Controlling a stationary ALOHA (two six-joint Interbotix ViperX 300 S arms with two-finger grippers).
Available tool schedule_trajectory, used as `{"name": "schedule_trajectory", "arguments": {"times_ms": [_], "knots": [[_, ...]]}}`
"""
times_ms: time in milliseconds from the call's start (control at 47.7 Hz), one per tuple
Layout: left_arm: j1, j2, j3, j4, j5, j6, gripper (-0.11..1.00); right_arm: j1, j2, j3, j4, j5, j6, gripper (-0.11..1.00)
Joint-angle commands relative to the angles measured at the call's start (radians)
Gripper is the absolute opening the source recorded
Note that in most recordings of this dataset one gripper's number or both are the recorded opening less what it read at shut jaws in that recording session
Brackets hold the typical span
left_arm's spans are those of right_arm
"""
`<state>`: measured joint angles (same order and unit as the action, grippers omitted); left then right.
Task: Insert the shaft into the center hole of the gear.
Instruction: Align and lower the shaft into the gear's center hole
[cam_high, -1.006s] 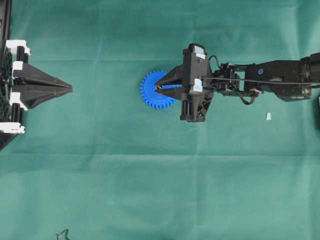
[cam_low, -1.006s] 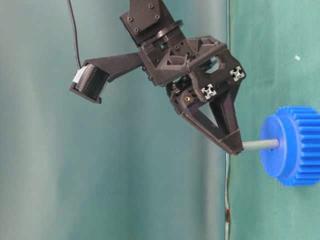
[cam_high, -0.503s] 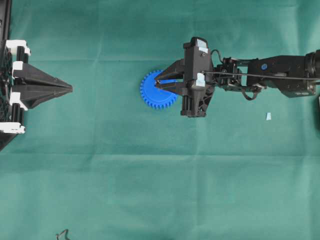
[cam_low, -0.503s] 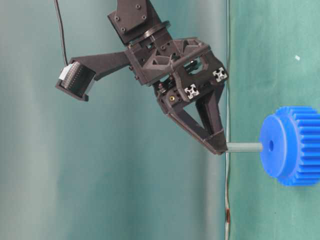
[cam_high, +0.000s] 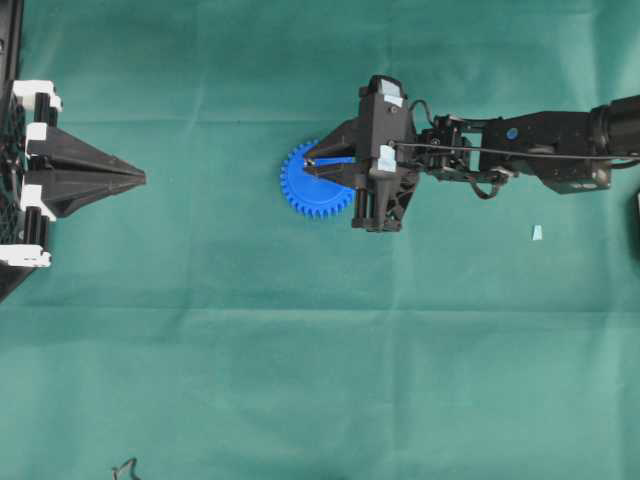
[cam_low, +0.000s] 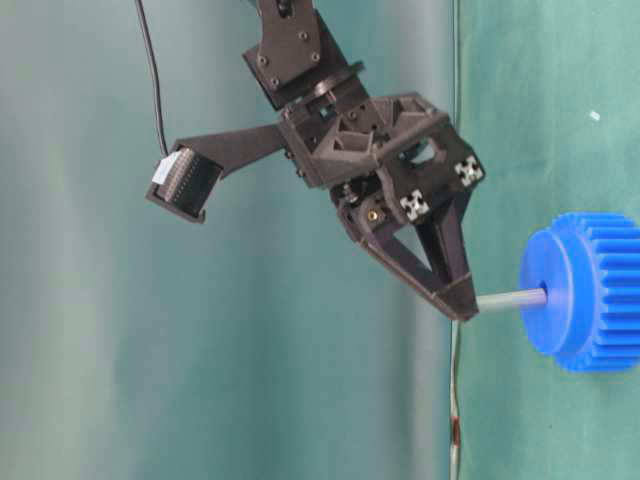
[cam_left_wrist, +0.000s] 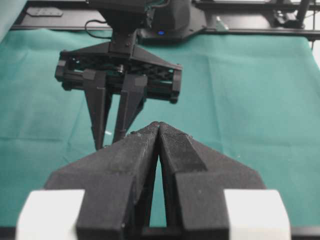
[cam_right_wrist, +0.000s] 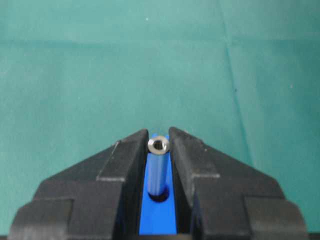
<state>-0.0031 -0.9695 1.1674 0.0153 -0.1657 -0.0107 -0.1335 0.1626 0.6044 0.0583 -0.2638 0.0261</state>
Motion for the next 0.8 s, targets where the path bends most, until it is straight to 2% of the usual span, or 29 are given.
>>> {"name": "schedule_trajectory", "arguments": {"times_ms": [0, 776], "knots": [[0.002, 0.008, -0.023, 0.002, -0.005, -0.002, 0.0, -0.002, -0.009, -0.021, 0.0, -0.009, 0.0, 0.16], [0.002, 0.009, -0.025, 0.002, -0.002, -0.002, 0.0, -0.015, -0.114, 0.034, -0.005, -0.009, -0.003, 0.16]]}}
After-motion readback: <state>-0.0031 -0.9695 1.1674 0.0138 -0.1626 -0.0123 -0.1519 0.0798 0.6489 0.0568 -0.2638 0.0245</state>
